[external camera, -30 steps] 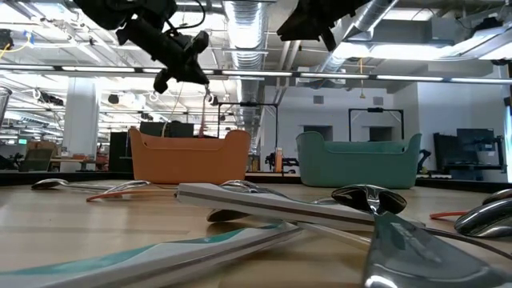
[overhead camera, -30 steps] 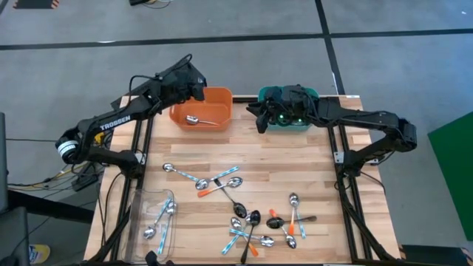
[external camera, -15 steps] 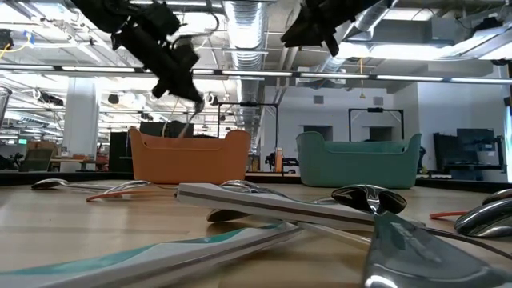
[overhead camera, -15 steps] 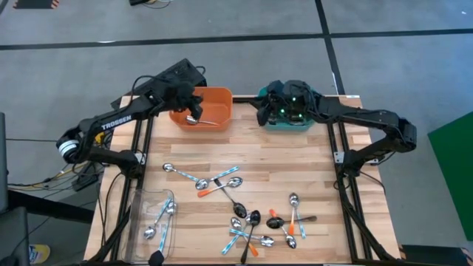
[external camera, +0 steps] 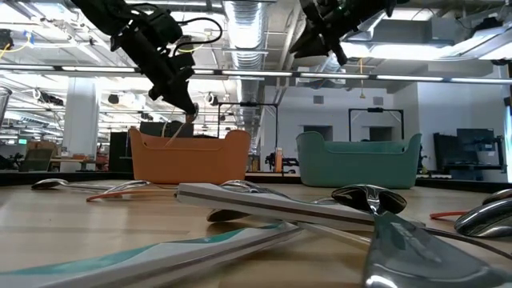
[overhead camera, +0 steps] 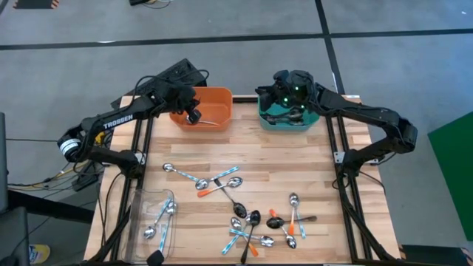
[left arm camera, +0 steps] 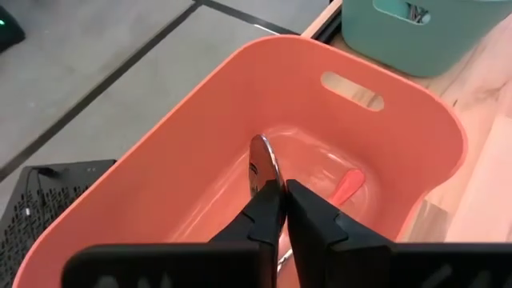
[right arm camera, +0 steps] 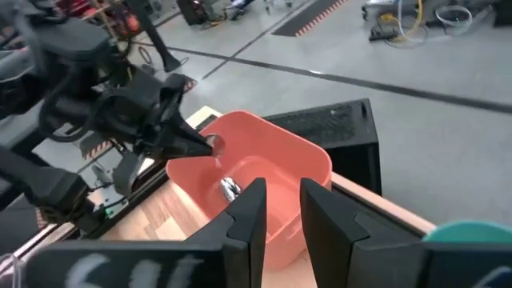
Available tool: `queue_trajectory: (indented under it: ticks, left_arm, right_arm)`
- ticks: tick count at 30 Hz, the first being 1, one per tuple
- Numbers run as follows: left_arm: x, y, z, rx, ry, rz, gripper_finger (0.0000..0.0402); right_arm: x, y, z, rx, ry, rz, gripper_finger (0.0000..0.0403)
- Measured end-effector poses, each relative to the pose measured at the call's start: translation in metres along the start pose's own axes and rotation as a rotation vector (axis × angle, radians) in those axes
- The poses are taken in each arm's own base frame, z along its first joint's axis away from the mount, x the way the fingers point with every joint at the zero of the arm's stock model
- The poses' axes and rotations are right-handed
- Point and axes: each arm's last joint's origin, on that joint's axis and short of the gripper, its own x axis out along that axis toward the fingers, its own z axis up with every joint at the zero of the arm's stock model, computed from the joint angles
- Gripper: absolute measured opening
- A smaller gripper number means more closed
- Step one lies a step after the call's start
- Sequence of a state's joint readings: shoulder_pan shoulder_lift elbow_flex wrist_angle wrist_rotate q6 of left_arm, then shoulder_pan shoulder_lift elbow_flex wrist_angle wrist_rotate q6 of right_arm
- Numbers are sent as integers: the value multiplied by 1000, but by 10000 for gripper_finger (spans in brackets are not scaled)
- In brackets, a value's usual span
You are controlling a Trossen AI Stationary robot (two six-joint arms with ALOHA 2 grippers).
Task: Sort silverware by color (type)
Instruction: Put the orange spoon into the orange bin
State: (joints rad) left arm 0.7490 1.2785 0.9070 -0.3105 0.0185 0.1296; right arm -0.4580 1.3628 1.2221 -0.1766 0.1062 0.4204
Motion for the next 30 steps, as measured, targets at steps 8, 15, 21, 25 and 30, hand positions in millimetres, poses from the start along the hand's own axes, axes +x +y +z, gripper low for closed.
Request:
queue_trajectory:
  ticks: [8, 15, 21, 25, 30]
  left_arm:
    - [-1, -1, 0, -13, -2, -5, 114]
    - [-20, -4, 16, -125, -35, -137, 154]
    - [-41, -19, 38, -134, -140, -263, 150]
    - [-50, -38, 44, -180, -177, -333, 149]
    - [-62, -72, 47, -208, -211, -354, 149]
  right_arm:
    - [-1, -7, -9, 130, 95, -62, 102]
    - [-15, -20, -46, 215, 515, -209, 102]
    - [-41, 0, -81, 96, 868, -233, 102]
    - [-61, 25, -112, -28, 1012, -252, 102]
    - [-86, 53, -156, -61, 1091, -239, 104]
